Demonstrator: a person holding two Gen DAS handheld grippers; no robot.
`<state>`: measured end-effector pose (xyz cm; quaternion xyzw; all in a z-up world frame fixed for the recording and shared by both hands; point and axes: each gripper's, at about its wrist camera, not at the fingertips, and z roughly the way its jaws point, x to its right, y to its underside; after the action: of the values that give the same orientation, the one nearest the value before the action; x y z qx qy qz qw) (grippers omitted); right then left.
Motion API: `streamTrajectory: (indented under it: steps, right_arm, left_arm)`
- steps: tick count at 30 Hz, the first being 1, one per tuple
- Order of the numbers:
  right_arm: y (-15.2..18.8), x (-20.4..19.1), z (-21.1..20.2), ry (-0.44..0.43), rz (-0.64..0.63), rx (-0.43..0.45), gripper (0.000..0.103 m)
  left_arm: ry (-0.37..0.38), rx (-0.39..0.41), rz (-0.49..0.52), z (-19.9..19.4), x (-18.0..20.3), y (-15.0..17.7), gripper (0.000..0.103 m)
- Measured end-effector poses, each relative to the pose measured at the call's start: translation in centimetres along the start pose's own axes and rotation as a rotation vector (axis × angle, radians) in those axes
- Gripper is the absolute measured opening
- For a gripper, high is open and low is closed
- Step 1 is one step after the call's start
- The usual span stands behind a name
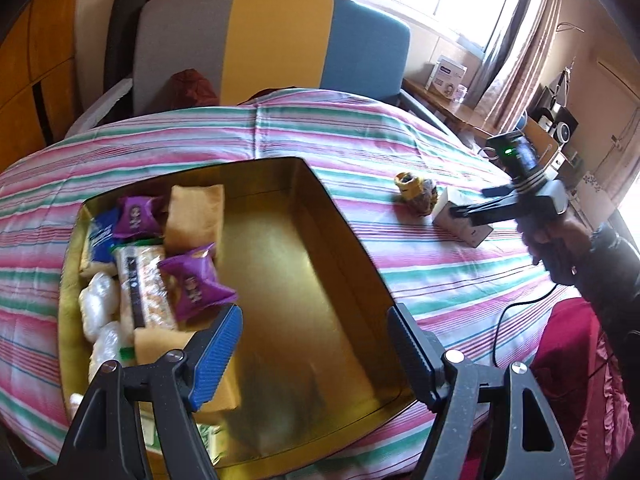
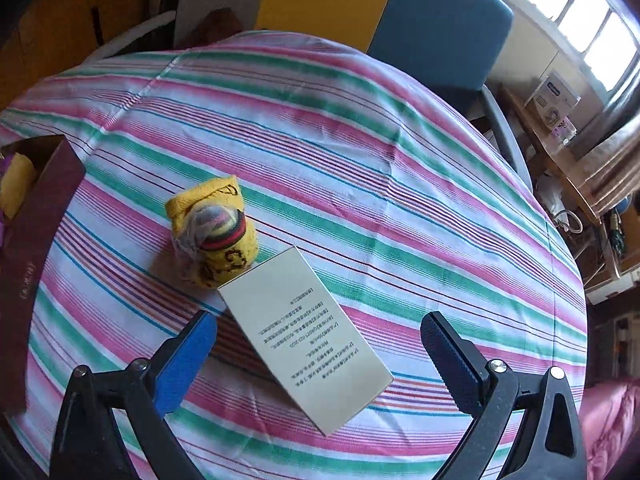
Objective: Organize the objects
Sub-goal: 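Reach the right gripper to the white box and grasp it, then grasp the yellow knitted ball with left gripper while right gripper holds the white box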
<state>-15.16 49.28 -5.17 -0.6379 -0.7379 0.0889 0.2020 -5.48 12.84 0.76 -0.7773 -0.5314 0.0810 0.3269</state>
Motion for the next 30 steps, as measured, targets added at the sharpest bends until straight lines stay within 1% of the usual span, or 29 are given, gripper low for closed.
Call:
streamTrajectory:
  steps: [1, 2, 3, 4, 5, 7, 9, 11, 13, 15, 18, 23, 26, 28, 30]
  right_arm:
    - [0.1, -0.1, 0.3, -0.022, 0.008, -0.011, 0.085]
    - [0.3, -0.3, 0.5, -0.011, 0.017, -0.013, 0.065]
    - [0.6, -0.4, 0.2, 0.011, 0.023, 0.007, 0.061]
    - [0.9, -0.4, -0.2, 0.003, 0.043, 0.027, 0.055]
    - [1.3, -0.2, -0.6, -0.01, 0.072, 0.037, 0.053]
    - [2.5, -0.1, -1.5, 0.007, 0.106, 0.064, 0.052]
    - [3.6, 0.1, -2.1, 0.032, 0.143, 0.074, 0.052]
    - [4.8, 0.4, -2.6, 0.072, 0.182, 0.088, 0.052]
    - [5.7, 1.2, -2.8, 0.105, 0.232, 0.103, 0.052]
    - [6.1, 2.3, -2.8, 0.119, 0.288, 0.11, 0.052]
    - [6.2, 3.5, -2.6, 0.113, 0.349, 0.114, 0.052]
    - [6.3, 3.8, -2.6, 0.093, 0.369, 0.121, 0.052]
    - [6.3, 3.6, -2.5, 0.08, 0.371, 0.117, 0.052]
    - [6.3, 3.6, -2.3, 0.079, 0.368, 0.111, 0.052]
    - [6.3, 3.8, -2.2, 0.066, 0.379, 0.112, 0.052]
  left_arm:
    - [0.003, 0.001, 0.004, 0.1, 0.2, -0.2, 0.075]
    - [0.006, 0.002, 0.007, 0.2, 0.4, -0.5, 0.075]
    - [0.011, 0.002, 0.011, 0.4, 0.6, -0.8, 0.075]
    - [0.015, -0.001, 0.017, 0.6, 0.9, -1.0, 0.075]
    - [0.02, -0.003, 0.022, 0.9, 1.3, -1.3, 0.075]
    - [0.026, -0.008, 0.035, 1.3, 2.0, -1.9, 0.075]
    - [0.028, -0.011, 0.051, 1.8, 2.8, -2.6, 0.072]
    - [0.045, -0.018, 0.057, 2.3, 3.8, -3.5, 0.071]
    - [0.063, -0.022, 0.068, 2.9, 5.1, -4.5, 0.071]
    - [0.078, -0.034, 0.078, 3.8, 6.3, -5.5, 0.071]
    - [0.122, -0.054, 0.078, 5.3, 8.2, -6.9, 0.071]
    - [0.16, -0.095, 0.065, 9.1, 10.7, -9.3, 0.072]
    - [0.173, -0.13, 0.039, 12.3, 11.6, -10.6, 0.073]
    - [0.165, -0.168, 0.017, 14.9, 12.1, -11.4, 0.073]
    - [0.171, -0.191, -0.009, 16.9, 12.4, -12.0, 0.079]
